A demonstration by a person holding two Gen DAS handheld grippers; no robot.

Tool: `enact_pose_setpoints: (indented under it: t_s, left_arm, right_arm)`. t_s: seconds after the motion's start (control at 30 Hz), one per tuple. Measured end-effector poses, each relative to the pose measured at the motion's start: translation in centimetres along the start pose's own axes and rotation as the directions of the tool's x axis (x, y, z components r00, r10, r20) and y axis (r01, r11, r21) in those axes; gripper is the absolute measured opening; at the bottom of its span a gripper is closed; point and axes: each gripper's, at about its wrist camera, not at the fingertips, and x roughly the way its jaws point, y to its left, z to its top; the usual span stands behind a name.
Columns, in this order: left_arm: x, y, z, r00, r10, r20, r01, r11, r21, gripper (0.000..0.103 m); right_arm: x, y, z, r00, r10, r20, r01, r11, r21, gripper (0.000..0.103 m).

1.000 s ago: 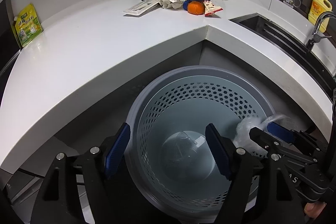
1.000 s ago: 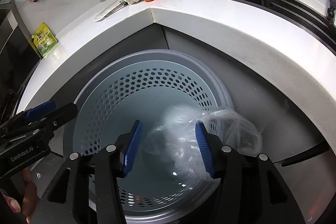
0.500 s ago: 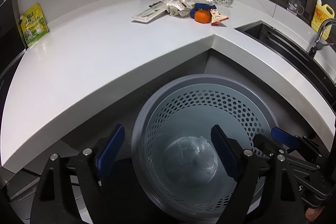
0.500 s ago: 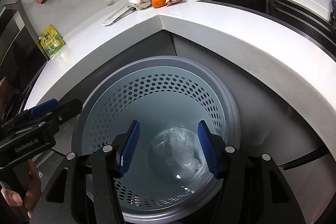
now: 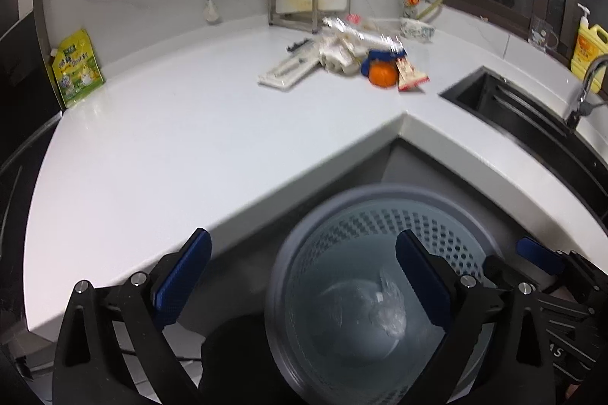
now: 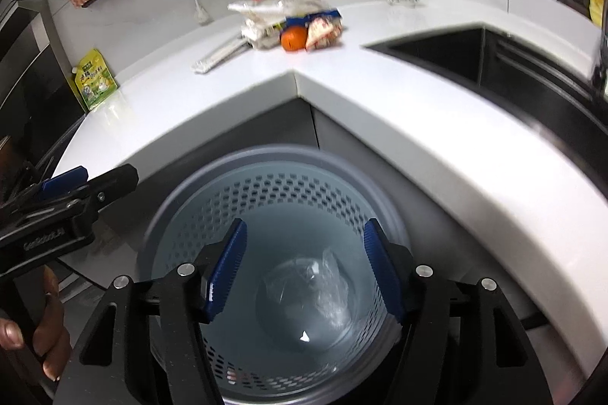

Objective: Collect trash
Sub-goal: 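Reach to the counter and grasp the clear red-labelled zip bag with the right tool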

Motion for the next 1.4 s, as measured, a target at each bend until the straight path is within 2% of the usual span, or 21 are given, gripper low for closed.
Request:
enact_pose_setpoints:
  t_s: [0.27,0.5,0.77,1.03,1.2,1.4]
  left_arm:
    - [0.1,0.8,4.4,0.997,-0.01,0.071,0.011,1.0,-0.017,0.096]
    - [1.8,2.1,8.8,0.993,0.002,0.116,0.002,1.0,-0.029,0.097]
    - [5.4,3.2,12.0,0.994,0.011,0.109,-0.009,1.0,-0.019,0.097]
    - [8.3,4.0,14.9,0.995,0.001,0.099,0.003,0.999,-0.041,0.097]
    - [9.3,4.7,16.0,0.994,0.022,0.11,-0.019,0.999,-0.027,0.097]
    - [10.6,6.2,16.1,0.995,0.036,0.095,-0.032,0.999,-0.043,0.097]
  right_arm:
    - [-0.8,-0.6,5.3,0.997,-0.016,0.075,0.017,1.0,-0.015,0.064]
    - [1.1,-1.4,10.0,0.995,-0.045,0.094,0.048,0.999,-0.026,0.064]
    - [5.6,-2.4,14.8,0.996,-0.058,0.071,0.061,0.998,-0.03,0.064]
    - [6.8,-1.6,20.0,0.993,-0.029,0.111,0.034,0.999,-0.042,0.064]
    - [8.1,0.7,21.5,0.989,-0.045,0.139,0.063,0.989,-0.132,0.066]
    - [10.6,3.7,21.3,0.988,-0.066,0.137,0.101,0.959,-0.265,0.066]
